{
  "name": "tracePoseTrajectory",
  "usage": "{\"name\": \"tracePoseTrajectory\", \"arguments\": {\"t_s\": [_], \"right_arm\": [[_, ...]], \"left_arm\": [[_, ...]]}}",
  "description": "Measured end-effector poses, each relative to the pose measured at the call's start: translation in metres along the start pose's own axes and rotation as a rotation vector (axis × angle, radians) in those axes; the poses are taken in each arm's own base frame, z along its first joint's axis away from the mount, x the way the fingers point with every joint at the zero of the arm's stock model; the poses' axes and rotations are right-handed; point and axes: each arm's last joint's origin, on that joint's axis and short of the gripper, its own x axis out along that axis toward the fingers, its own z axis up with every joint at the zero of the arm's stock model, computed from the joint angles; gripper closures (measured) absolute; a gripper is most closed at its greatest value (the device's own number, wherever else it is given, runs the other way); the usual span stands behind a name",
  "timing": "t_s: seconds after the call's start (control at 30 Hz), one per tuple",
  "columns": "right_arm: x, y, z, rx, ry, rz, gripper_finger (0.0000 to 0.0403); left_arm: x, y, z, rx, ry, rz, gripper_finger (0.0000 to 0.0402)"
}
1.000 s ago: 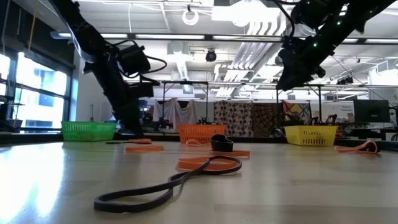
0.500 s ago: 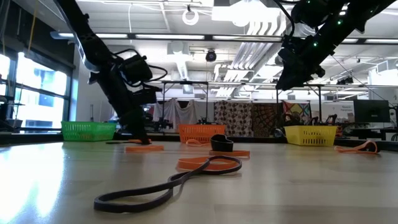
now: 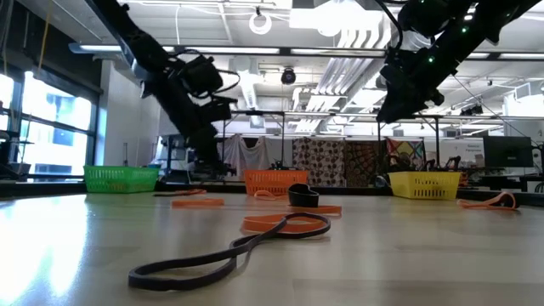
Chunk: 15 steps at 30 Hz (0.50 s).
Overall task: Sort rubber bands into baskets
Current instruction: Put the top blue rubber band into the orange bin
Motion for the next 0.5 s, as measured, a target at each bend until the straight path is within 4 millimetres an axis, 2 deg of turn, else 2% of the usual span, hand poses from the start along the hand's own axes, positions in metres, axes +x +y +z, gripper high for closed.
{"name": "tracePoseTrajectory", "arguments": {"t_s": [0.13,0.5], "right_arm": [[-0.002,0.005,-0.001,-0.009,-0.001,0.02,0.024],[-0.006,0.016,-0.004,-0.033,-0.005,0.068,0.024]], "left_arm": [[-0.007,0.004,0.023,0.009,-0.066,0.011,0.0401],[-0.027,0.006,0.067,0.036,-0.11,0.009,0.0401]]}}
